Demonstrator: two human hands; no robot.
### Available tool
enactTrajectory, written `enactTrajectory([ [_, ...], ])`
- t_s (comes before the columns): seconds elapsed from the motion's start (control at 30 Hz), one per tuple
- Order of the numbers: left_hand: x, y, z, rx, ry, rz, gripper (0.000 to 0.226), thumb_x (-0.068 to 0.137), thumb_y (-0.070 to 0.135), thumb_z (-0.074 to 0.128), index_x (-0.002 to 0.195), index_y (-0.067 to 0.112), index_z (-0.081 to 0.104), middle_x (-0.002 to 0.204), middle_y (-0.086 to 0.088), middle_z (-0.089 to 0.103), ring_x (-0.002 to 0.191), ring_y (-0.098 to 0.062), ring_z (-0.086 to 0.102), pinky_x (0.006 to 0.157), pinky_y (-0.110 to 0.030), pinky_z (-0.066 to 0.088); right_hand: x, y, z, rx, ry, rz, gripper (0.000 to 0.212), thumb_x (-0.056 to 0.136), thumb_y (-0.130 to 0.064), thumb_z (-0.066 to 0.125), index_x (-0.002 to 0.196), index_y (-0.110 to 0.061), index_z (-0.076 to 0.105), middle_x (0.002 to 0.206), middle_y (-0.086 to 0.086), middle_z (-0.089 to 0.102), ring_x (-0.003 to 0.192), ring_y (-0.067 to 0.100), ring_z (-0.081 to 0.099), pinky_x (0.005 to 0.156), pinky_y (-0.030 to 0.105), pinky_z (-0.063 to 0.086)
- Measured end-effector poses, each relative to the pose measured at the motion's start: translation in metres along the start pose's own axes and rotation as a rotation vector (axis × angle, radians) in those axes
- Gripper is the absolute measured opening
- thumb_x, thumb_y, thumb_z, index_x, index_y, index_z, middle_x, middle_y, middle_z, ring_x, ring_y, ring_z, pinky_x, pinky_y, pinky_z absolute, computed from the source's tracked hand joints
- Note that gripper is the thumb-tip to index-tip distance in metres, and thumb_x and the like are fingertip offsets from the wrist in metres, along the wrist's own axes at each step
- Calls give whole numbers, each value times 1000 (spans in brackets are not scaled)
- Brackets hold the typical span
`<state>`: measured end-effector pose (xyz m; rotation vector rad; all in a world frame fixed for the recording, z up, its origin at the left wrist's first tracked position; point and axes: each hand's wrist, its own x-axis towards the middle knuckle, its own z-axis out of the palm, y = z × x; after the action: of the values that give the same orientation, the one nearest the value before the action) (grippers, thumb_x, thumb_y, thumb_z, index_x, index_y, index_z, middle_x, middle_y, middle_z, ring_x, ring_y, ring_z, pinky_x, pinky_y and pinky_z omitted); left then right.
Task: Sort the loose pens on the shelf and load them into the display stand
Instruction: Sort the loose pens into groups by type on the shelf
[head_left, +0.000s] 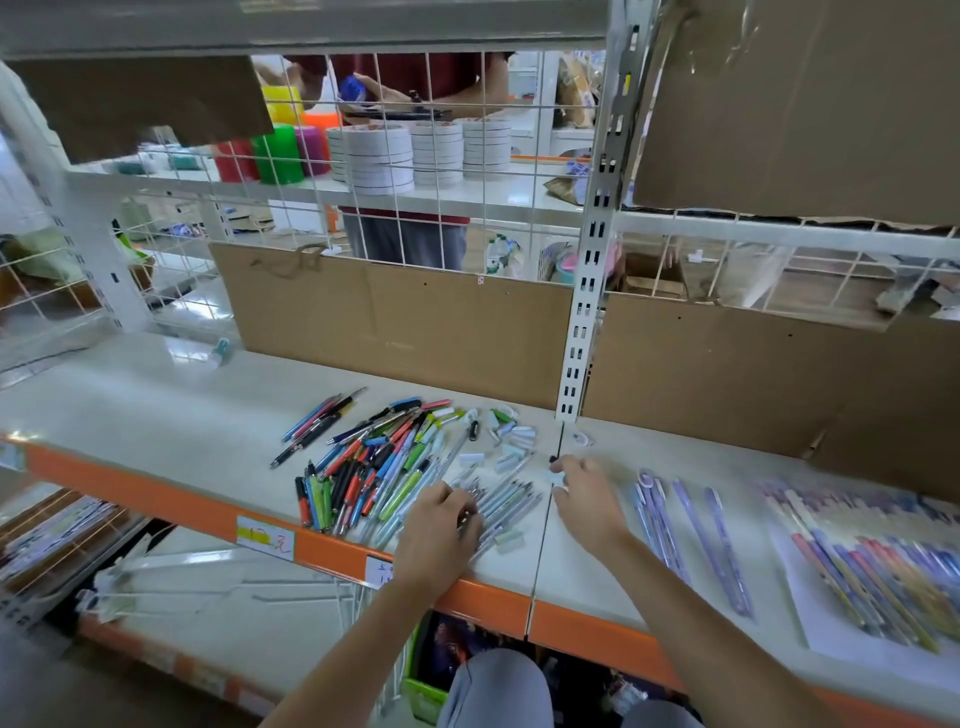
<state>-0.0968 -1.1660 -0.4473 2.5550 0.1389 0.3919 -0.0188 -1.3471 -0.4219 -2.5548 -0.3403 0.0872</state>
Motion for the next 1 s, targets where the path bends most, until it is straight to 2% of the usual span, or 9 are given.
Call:
enactTrajectory([
  [0.1,1,0,-1,-25,-15,-35,13,92,30,55,94,19,62,92,4,44,85,-12,48,76,-31,50,5,4,-2,-59,-24,30,40,96,-11,39,135,-15,44,128,10,40,105,29,55,88,34,44],
  [0.27,2,-2,2,-39,-1,-57,13,92,29,56,96,19,64,94,4,45,87,-13,50,78,-33,51,1,6,-2,-92,-27,13,32,94,-12,42,126,-16,49,123,7,41,101,26,56,84,31,42],
  [0.43,1,-2,3,-30,26,-46,15,92,26,55,97,17,65,94,3,48,85,-12,52,76,-33,52,-7,5,1,-121,-11,19,33,94,-9,40,125,-15,50,122,7,41,101,25,55,87,32,43],
  [0.57,0,-2,1,-32,43,-39,14,90,24,57,95,15,67,93,2,50,86,-12,51,77,-29,50,-12,8,0,-79,-21,23,31,93,-8,40,121,-17,52,118,7,44,88,21,53,78,30,42],
  [0.63,0,-1,-2,-24,34,-31,15,91,23,57,95,16,68,95,1,52,88,-13,53,80,-29,50,-14,10,-2,-62,-26,29,30,94,-10,43,121,-16,54,116,7,45,87,21,54,77,28,42],
  [0.77,4,4,-12,162,-49,44,20,94,25,51,96,18,70,100,0,57,93,-15,55,85,-28,48,-18,10,-5,-32,-27,53,21,93,-16,51,113,-14,57,107,4,41,85,19,52,80,28,43],
  [0.87,8,7,-16,288,-86,82,21,95,23,47,98,18,67,103,0,56,92,-15,57,82,-24,46,-26,7,-7,93,-26,88,8,90,-18,56,98,-14,56,104,4,47,88,19,54,75,26,43],
  [0.9,9,7,-16,332,-95,93,21,95,23,47,100,18,66,103,0,56,93,-16,57,80,-23,46,-30,6,-8,187,-20,92,4,90,-17,57,92,-15,55,102,5,52,84,18,55,70,23,42],
  [1.0,10,9,-18,389,-80,94,23,95,26,44,100,16,64,99,-1,58,90,-17,59,74,-24,46,-45,4,-10,518,-55,157,7,90,-14,58,85,-15,53,89,3,62,61,11,55,52,13,38],
])
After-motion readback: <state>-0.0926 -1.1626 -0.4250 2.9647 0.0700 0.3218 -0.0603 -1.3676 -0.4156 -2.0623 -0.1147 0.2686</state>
